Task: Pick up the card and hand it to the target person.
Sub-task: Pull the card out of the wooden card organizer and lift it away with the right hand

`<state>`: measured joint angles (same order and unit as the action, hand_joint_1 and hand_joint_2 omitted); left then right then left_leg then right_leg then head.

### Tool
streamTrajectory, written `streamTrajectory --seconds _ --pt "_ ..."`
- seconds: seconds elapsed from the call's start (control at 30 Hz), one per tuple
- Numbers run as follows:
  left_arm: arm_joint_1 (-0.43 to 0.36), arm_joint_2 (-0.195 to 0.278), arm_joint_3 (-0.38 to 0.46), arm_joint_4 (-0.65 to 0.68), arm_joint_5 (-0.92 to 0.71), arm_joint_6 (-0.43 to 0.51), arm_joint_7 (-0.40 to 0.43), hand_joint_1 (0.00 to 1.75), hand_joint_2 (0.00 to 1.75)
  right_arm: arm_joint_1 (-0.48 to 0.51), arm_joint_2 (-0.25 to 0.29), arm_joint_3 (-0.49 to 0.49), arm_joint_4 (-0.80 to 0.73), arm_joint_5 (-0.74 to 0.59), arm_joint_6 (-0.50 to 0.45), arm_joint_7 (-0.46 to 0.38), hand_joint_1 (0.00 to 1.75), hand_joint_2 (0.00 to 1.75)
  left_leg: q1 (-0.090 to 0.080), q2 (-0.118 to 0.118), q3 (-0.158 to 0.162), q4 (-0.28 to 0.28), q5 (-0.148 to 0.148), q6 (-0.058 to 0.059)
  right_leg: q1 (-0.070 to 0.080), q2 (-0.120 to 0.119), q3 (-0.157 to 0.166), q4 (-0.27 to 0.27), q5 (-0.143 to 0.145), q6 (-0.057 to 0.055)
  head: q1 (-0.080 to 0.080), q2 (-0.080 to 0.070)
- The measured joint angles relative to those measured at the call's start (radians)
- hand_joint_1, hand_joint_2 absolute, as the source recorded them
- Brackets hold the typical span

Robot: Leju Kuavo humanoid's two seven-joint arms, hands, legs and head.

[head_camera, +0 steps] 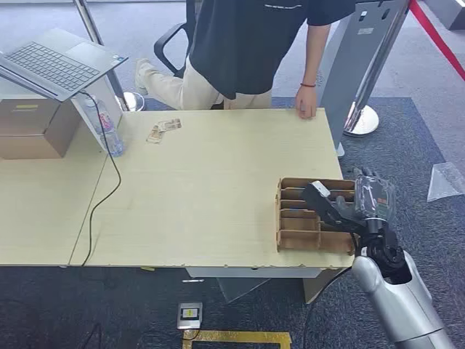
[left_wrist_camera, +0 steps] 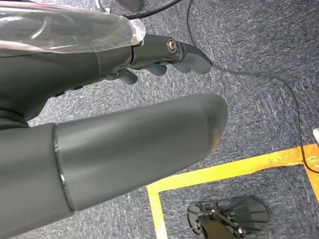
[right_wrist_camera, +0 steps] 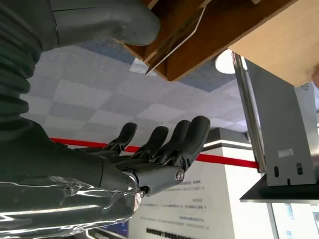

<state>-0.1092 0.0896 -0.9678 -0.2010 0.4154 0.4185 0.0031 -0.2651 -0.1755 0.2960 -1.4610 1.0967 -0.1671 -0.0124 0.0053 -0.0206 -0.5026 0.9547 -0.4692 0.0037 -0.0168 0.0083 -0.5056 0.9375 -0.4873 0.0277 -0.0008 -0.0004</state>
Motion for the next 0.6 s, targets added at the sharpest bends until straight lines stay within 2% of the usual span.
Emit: streamTrajectory --seconds 0.6 --pt "0.0 0.0 0.0 0.0 0.0 0.0 -0.002 0.0 0.0 -0.003 0.002 0.0 0.047 0.003 -0.013 -0.001 0.63 1.75 0.0 0.0 0.0 0.0 0.0 0.0 0.0 0.0 0.0 0.0 0.0 0.0 0.0 0.0"
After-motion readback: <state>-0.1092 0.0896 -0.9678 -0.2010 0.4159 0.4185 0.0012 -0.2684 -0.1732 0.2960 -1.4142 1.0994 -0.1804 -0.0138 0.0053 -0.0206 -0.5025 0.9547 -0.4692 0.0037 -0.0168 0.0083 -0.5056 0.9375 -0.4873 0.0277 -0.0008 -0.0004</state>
